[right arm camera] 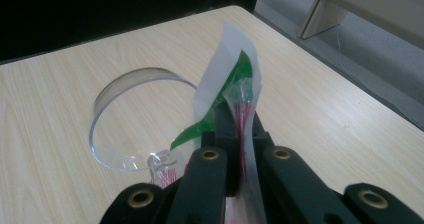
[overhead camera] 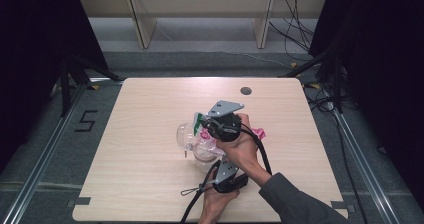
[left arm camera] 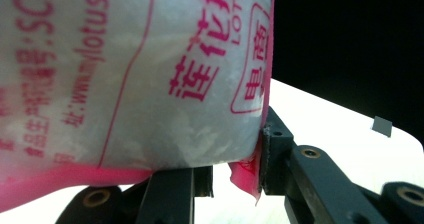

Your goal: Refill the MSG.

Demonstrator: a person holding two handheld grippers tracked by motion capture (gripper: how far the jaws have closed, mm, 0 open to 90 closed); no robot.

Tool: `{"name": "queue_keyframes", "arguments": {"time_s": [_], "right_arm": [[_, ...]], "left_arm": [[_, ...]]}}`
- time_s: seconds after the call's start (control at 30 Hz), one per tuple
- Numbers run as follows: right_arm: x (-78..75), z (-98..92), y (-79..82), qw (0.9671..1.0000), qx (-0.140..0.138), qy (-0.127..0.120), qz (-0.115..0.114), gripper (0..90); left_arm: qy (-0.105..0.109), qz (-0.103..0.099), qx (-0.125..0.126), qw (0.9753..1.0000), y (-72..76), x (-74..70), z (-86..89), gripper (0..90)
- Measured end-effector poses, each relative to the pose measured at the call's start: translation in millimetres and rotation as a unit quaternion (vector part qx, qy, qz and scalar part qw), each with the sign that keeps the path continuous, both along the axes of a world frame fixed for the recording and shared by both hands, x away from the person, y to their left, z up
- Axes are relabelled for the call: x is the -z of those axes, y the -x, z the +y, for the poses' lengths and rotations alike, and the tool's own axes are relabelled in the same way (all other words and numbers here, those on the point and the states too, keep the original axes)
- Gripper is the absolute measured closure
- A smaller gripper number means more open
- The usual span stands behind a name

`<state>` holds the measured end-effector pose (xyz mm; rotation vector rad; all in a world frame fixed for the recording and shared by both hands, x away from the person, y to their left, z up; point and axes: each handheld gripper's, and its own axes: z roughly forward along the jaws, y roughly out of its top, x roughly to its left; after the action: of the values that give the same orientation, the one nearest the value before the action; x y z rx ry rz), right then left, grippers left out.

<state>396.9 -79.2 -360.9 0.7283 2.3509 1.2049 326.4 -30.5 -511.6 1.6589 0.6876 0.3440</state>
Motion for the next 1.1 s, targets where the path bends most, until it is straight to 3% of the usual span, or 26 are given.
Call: {"name": "queue_keyframes", "arguments": {"time_s": [0.1, 0.13, 0.23, 0.27, 0.3, 0.4, 0.47, 0.5, 0.53, 1.1], "right_arm": [[-0.2, 0.6, 0.0, 1.0000, 0.001, 0.000, 0.002, 90.0], [-0.1, 0.6, -1.2, 1.0000, -0.002, -0.001, -0.008, 90.0], [-1.6, -0.3, 0.5, 0.9999, 0.005, -0.008, 0.005, 90.0], [-0.4, 0.5, -0.8, 1.0000, 0.000, -0.003, -0.009, 90.0], [-0.3, 0.8, 0.1, 1.0000, 0.002, 0.001, 0.002, 90.0], [-0.1, 0.6, -0.8, 1.0000, 0.003, -0.001, 0.003, 90.0], [0.3, 1.3, -1.6, 1.0000, 0.000, -0.003, -0.008, 90.0], [0.2, 1.7, -0.4, 1.0000, 0.002, 0.002, 0.002, 90.0], [1.5, 2.4, -1.8, 0.9999, -0.005, 0.009, -0.010, 90.0], [3.2, 5.4, -1.3, 1.0000, 0.001, 0.009, -0.003, 90.0]], "left_arm": [[0.003, -0.002, -0.001, 1.0000, 0.5, -0.4, -0.3, 72.1], [0.003, -0.004, -0.001, 1.0000, 0.5, -0.6, 0.1, 72.1], [0.006, -0.001, 0.001, 1.0000, 0.3, -1.0, 0.0, 72.2], [0.006, -0.002, 0.002, 1.0000, 0.3, -0.7, -0.4, 72.2], [0.003, -0.003, 0.003, 1.0000, 0.2, -0.5, -0.3, 72.2], [0.005, -0.002, 0.001, 1.0000, -0.2, -0.7, -0.1, 72.3], [0.006, -0.001, 0.004, 1.0000, -0.6, -0.8, 0.5, 72.3], [0.040, 0.006, 0.001, 0.9992, 0.6, -0.2, -4.7, 72.3], [0.049, 0.008, -0.001, 0.9987, 0.8, 0.1, -6.4, 72.3], [0.052, 0.008, 0.001, 0.9986, 0.1, -1.0, -5.8, 72.3]]}}
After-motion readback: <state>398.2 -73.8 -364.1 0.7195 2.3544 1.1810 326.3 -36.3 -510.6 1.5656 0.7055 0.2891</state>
